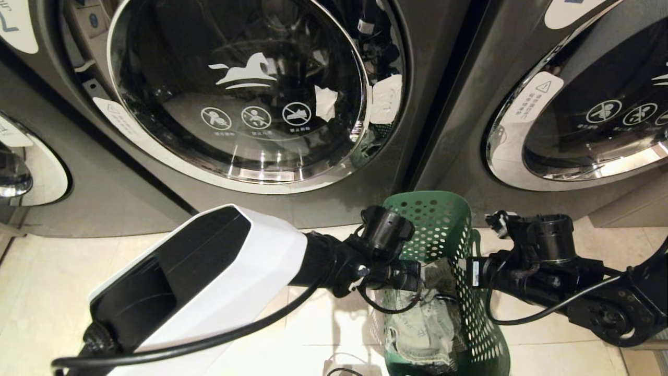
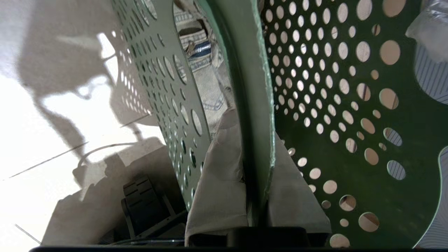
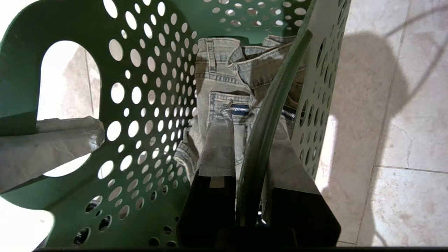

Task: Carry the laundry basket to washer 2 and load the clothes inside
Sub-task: Pick up the clothes basket and put it beside the washing machine

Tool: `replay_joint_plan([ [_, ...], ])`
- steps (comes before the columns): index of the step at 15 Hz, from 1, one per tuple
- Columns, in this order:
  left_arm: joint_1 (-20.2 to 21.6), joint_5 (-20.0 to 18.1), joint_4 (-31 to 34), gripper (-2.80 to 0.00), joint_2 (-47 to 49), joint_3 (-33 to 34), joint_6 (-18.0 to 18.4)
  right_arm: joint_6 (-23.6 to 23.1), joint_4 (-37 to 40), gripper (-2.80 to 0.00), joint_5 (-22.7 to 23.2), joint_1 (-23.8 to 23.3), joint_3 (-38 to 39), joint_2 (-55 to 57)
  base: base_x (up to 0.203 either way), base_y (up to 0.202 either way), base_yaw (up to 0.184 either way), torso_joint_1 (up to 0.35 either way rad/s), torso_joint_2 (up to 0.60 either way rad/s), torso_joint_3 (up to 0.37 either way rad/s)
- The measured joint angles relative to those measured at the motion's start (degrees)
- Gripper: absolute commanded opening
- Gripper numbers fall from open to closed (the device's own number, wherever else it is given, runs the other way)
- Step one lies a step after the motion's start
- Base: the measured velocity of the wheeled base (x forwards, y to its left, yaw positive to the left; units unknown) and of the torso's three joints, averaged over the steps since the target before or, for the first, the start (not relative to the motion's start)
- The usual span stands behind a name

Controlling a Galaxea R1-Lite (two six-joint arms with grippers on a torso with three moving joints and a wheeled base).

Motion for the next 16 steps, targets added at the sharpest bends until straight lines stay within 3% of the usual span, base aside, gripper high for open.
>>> replay_joint_plan([
  [4,0.51,0.63,-0.55,-2.80,1.52,-2.12,2.03,0.00,-2.11,-2.80,0.22,-0.15,-1.43,2.23,0.000,0.000,0.000,0.004,0.00,-0.144],
  [8,1.41,2.41,-0.42,-2.80,2.17,-3.04,4.21,-3.28,-15.06,-2.80,0.32,-0.88,-1.60,7.16,0.000,0.000,0.000,0.001,0.00,-0.009],
  [16,1.66,2.41,-0.10,-2.80,2.00,-3.07,4.55,-3.41,-15.16,-2.80,0.99,-0.98,-0.26,8.11,0.000,0.000,0.000,0.000,0.00,0.000],
])
